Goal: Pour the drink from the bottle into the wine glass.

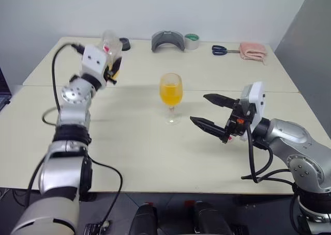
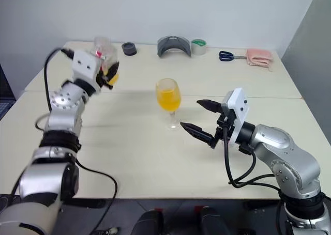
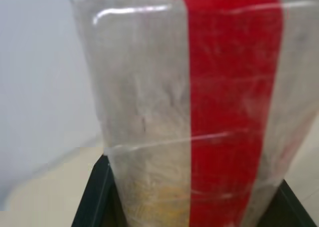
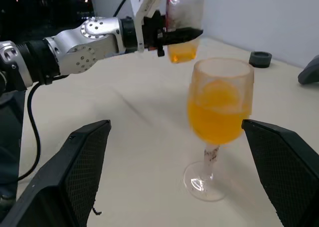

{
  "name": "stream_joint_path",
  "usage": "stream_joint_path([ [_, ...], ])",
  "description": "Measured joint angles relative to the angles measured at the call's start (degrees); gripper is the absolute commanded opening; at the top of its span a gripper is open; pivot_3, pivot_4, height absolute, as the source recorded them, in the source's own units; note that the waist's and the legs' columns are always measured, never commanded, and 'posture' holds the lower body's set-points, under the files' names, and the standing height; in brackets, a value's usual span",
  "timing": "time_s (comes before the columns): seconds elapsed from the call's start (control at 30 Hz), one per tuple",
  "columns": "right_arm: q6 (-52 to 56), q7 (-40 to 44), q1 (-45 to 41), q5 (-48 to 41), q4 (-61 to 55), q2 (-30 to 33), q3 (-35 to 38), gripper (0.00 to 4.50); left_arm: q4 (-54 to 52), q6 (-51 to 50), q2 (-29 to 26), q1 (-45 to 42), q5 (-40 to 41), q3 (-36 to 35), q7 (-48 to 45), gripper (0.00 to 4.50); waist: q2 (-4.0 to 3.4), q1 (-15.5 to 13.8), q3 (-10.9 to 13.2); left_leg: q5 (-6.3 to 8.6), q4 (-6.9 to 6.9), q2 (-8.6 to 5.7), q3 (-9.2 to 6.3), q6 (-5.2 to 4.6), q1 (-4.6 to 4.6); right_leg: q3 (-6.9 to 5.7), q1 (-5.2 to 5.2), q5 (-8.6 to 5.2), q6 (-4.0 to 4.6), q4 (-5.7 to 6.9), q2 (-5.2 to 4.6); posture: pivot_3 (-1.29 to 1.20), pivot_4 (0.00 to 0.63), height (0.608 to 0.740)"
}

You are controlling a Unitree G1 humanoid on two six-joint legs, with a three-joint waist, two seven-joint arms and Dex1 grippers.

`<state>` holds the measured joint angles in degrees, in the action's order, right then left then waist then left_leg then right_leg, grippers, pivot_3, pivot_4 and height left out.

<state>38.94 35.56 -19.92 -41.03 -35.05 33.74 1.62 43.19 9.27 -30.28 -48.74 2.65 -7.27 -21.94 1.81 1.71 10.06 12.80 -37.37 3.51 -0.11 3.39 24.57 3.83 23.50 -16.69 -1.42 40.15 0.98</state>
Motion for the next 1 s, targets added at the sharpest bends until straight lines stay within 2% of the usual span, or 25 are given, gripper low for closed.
stream_joint_path([
  [0.2,-5.5,5.0,6.0,2.5,-0.2,0.8,-0.9,4.50,-7.6,-9.1,5.1,5.2,6.3,-5.9,5.1,1.65,0.02,-0.2,0.0,0.02,-0.50,-0.03,-0.18,-0.02,0.11,-0.17,-0.19,0.02,-0.04,0.10,0.00,0.00,0.150,0.740],
  [0.4,-11.3,10.1,12.7,6.8,0.1,2.9,-2.2,4.50,-8.4,-9.8,7.4,10.3,7.4,-6.7,5.4,1.65,0.05,-0.2,0.0,0.01,-0.52,-0.02,-0.20,-0.02,-0.02,-0.17,-0.27,0.01,-0.05,0.19,0.05,0.00,0.150,0.740],
  [0.57,-13.4,10.5,13.8,8.5,0.7,2.2,-2.8,4.50,-5.2,-5.9,7.9,10.3,7.8,-6.9,4.8,1.65,0.06,0.0,0.0,0.01,-0.51,-0.02,-0.16,-0.02,-0.11,-0.11,-0.29,0.01,-0.05,0.26,0.06,0.00,0.150,0.740],
  [0.63,-13.6,10.4,13.8,8.9,1.2,2.0,-2.8,4.50,-3.8,-4.8,7.9,10.4,7.8,-7.1,4.5,2.38,0.06,0.0,0.0,0.01,-0.51,-0.02,-0.15,-0.01,-0.12,-0.11,-0.29,0.01,-0.05,0.26,0.06,0.00,0.150,0.740],
  [0.87,-13.6,8.7,13.1,9.6,1.7,1.1,-2.8,4.50,-1.7,-3.4,7.9,10.5,7.9,-7.4,4.3,4.49,0.07,0.0,0.0,0.01,-0.51,-0.02,-0.15,-0.01,-0.12,-0.10,-0.30,0.01,-0.05,0.26,0.06,0.00,0.150,0.740],
  [1.0,-13.6,7.8,13.4,10.3,1.5,1.0,-2.9,4.50,-2.8,-4.3,7.9,12.5,8.0,-7.4,4.6,4.49,0.07,0.0,0.0,0.01,-0.50,-0.01,-0.13,-0.01,-0.14,-0.08,-0.30,0.01,-0.05,0.27,0.06,0.00,0.150,0.740],
])
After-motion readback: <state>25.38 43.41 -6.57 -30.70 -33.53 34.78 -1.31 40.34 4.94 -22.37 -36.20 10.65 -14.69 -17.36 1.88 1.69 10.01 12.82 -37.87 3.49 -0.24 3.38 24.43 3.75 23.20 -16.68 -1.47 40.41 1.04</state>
